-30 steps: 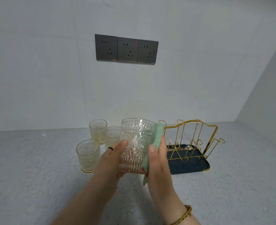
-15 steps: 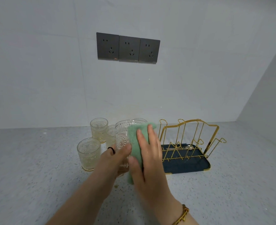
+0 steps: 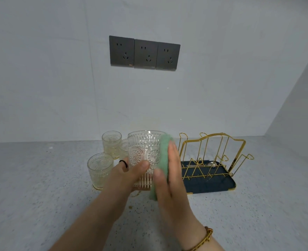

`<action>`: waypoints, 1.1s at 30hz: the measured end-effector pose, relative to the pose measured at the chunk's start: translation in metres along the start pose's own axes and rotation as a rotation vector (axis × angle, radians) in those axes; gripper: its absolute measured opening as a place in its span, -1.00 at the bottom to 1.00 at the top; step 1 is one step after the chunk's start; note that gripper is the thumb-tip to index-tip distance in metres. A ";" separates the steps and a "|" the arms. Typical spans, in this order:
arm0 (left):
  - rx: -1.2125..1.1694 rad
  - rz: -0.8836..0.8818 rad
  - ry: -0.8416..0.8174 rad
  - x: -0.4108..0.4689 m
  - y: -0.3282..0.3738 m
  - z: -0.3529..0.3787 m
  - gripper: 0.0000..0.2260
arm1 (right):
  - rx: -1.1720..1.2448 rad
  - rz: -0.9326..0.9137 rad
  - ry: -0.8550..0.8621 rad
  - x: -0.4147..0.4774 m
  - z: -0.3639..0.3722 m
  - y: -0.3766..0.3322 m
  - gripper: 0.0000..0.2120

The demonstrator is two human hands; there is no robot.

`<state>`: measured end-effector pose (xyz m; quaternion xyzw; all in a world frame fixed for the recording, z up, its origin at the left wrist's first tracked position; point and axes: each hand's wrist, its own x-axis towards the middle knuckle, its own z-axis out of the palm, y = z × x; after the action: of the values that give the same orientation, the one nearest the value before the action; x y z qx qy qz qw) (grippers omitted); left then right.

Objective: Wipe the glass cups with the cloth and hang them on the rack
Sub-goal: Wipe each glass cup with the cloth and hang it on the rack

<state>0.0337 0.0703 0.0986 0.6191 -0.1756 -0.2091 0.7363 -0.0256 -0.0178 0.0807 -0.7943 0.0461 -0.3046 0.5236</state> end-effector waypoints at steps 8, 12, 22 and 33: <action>0.007 -0.040 0.003 -0.004 -0.005 0.008 -0.61 | 0.582 0.323 0.016 0.005 -0.015 0.002 -0.57; 0.093 0.034 0.041 0.001 -0.008 0.006 -0.52 | 0.506 0.256 0.056 0.005 -0.022 0.002 -0.55; 0.081 0.076 0.043 -0.005 -0.008 0.016 -0.96 | -0.098 -0.059 0.154 -0.002 -0.001 -0.003 -0.55; -0.110 -0.081 0.049 -0.001 0.003 0.012 -0.31 | 0.057 0.042 -0.013 -0.006 0.003 -0.002 -0.39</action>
<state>0.0266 0.0616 0.1038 0.5891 -0.1204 -0.2331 0.7643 -0.0292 -0.0124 0.0787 -0.7799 0.0505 -0.2896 0.5525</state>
